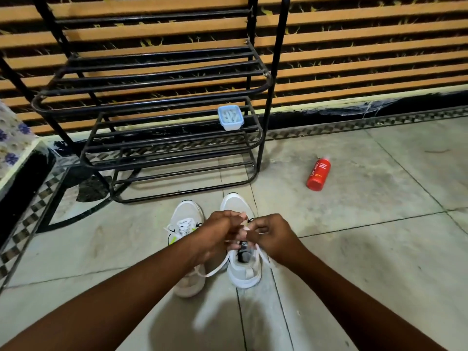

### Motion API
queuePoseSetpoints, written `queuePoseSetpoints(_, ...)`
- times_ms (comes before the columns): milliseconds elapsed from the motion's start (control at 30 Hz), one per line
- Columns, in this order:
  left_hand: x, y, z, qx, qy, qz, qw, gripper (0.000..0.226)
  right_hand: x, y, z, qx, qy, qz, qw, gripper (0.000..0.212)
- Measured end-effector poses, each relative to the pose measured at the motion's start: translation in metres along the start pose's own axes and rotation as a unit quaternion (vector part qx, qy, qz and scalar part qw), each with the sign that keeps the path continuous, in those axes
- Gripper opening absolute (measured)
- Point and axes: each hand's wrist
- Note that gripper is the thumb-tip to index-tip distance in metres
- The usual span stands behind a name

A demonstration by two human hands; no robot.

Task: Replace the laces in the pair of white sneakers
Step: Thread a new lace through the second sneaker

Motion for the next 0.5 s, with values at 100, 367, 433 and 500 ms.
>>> queuePoseSetpoints(100, 0.000, 0.000, -0.005, 0.042, 0.001, -0.020, 0.999, 0.033, 0.018, -0.008, 0.002, -0.001, 0.031, 0.038, 0.999, 0.010)
queuePoseSetpoints(367, 0.003, 0.044, -0.027, -0.084, -0.132, -0.126, 0.980, 0.012, 0.016, -0.019, -0.007, 0.101, 0.044, 0.014, 0.994, 0.029)
queuePoseSetpoints(433, 0.005, 0.057, -0.026, -0.175, -0.183, -0.134, 0.958, 0.017, 0.006, -0.022, -0.005, 0.176, 0.053, 0.003, 0.983, 0.031)
queuePoseSetpoints(500, 0.008, 0.067, -0.023, -0.266, -0.221, -0.132, 0.929, 0.025, -0.003, -0.028, 0.000, 0.308, 0.050, -0.002, 0.950, 0.040)
Point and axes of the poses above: each hand's wrist, its own x-axis away from the middle knuckle, its own y-axis out of the back of the hand, z = x × y, and after that the axes turned 12 degrees about -y, right-handed
